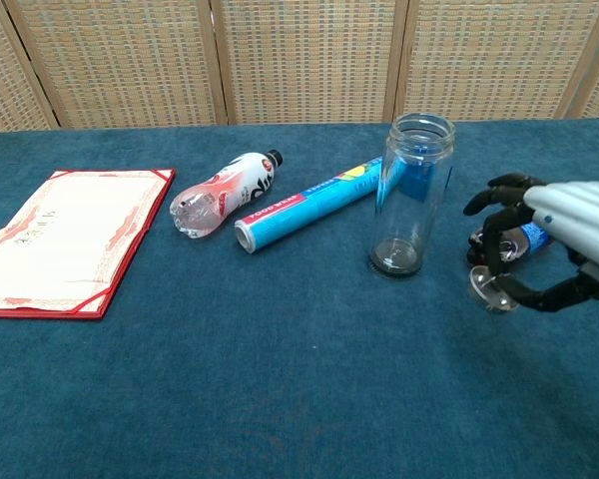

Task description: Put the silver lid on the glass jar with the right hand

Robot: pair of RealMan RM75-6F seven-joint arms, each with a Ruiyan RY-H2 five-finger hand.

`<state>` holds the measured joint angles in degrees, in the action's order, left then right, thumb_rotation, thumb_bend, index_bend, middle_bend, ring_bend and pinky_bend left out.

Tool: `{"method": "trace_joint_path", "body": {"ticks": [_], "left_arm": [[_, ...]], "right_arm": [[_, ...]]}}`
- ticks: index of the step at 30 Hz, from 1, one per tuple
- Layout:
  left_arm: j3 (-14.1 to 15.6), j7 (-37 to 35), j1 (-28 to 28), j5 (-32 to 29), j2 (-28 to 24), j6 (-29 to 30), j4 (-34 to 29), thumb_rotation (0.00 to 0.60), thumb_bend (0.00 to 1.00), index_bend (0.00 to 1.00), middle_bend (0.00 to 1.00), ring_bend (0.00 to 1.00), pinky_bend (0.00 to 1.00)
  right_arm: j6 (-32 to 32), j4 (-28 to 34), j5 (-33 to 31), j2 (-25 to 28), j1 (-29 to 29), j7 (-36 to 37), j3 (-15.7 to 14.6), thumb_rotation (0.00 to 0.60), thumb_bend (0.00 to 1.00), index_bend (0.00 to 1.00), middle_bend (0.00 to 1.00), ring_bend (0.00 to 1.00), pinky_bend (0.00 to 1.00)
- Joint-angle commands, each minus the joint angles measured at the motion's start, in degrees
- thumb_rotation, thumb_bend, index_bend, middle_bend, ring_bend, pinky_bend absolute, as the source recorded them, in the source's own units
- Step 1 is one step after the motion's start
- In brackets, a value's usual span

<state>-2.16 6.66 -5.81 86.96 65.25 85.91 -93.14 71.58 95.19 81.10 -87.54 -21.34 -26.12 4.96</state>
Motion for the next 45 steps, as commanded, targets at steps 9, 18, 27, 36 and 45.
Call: {"method": "trace_joint_path", "body": {"ticks": [9, 18, 27, 36, 45], "left_arm": [[-0.06, -0.29, 0.18, 0.03, -0.18, 0.35, -0.06, 0.6, 0.2, 0.0, 0.0, 0.0, 0.0], [-0.13, -0.34, 0.17, 0.07, -0.24, 0.38, -0.08, 0.6, 0.2, 0.0, 0.0, 0.0, 0.0], [-0.21, -0.61, 0.07, -0.09, -0.26, 0.13, 0.07, 0.6, 0.2, 0.0, 0.0, 0.0, 0.0], [-0.17, -1.16, 0.08, 0.0, -0.43, 0.11, 0.1, 0.6, 0.2, 0.0, 0.0, 0.0, 0.0], [-0.14, -1.41, -0.21, -0.25, -0.31, -0.65, 0.3, 0.6, 0.2, 0.0, 0.0, 0.0, 0.0]], "right_arm": [[2.23, 7.66, -2.64, 8.91, -0.52, -4.7, 4.91, 0.6, 0.58, 0.64, 0.25, 0.01, 0.2], [2.97, 15.42, -5.67, 15.52, -2.75, -10.93, 9.9, 0.6, 0.58, 0.64, 0.25, 0.01, 0.2], [2.55, 23.39, -9.5, 18.94, -7.01, -19.2, 14.22, 0.6, 0.58, 0.64, 0.25, 0.01, 0.21], [1.11, 24.15, -13.4, 14.33, -12.75, -24.28, 15.29, 0.6, 0.58, 0.64, 0.25, 0.01, 0.21], [0.34, 20.69, -18.55, 8.94, -18.24, -27.5, 16.36, 0.6, 0.58, 0.64, 0.25, 0.01, 0.21]]}}
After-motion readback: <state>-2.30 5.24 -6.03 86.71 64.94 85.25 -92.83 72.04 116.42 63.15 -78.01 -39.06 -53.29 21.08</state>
